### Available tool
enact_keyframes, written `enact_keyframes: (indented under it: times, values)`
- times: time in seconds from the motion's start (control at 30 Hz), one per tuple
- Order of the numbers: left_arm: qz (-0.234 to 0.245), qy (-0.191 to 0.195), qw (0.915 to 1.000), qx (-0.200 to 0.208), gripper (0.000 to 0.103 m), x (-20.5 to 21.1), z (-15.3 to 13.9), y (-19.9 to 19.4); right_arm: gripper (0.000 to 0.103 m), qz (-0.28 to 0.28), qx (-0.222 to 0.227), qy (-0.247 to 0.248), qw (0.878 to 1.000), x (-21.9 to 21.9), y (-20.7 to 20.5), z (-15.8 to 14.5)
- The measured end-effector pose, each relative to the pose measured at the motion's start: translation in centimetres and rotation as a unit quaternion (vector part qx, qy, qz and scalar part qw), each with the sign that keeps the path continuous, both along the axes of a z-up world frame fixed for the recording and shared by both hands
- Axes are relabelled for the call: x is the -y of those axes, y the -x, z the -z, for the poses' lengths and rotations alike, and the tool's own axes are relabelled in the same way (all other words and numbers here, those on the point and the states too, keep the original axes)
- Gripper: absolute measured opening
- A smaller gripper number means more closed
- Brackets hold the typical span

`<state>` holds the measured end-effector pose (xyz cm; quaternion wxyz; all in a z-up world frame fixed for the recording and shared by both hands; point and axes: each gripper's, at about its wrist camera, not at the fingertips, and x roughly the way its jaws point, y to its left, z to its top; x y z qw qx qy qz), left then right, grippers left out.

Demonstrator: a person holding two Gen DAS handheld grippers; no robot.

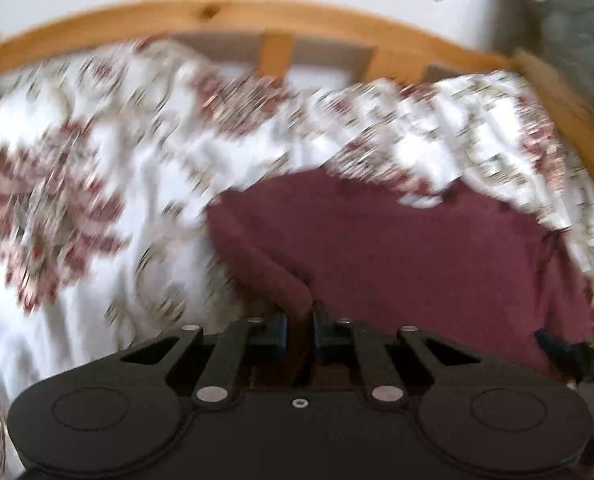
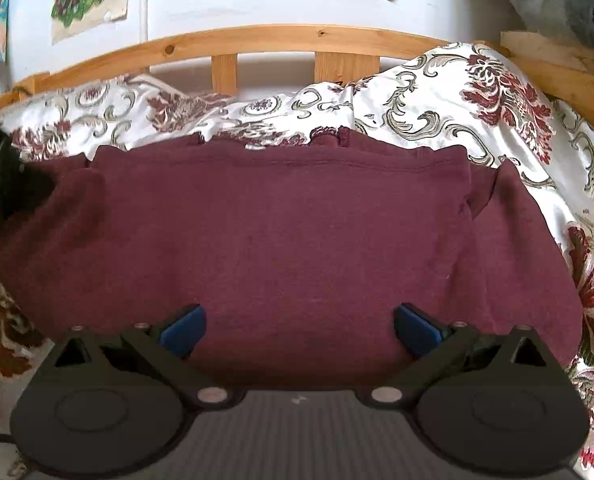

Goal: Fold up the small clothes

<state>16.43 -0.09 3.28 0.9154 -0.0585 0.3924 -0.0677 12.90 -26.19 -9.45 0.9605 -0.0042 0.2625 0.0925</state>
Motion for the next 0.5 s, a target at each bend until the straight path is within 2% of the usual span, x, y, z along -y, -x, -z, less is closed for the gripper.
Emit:
enact_keyframes:
  times: [0.13, 0.27, 0.4, 0.5]
  values:
    - [0.05, 0.016, 0.9979, 0.039, 0.011, 3.6, -3.6, -0.5, 0.103, 0.025, 0.006, -0.006, 1.0, 1.0, 0.6, -0.9]
    - [0.102, 0.032, 0.9931, 0.047, 0.009, 8.2, -5.4, -1.4, 0.103, 0.041, 0.01, -0.001, 0.999, 2.3, 1.7, -1.4]
    - [0.146, 0.039, 0.9876, 0.041, 0.008, 13.0, -4.6, -2.2, 0.103, 0.05, 0.024, 0.024, 0.998, 3.4, 3.3, -1.8]
    - [0.17, 0.03, 0.9849, 0.017, 0.008, 16.3, -2.0, -2.9, 0.103, 0.059, 0.023, 0.052, 0.997, 4.1, 4.0, -1.8]
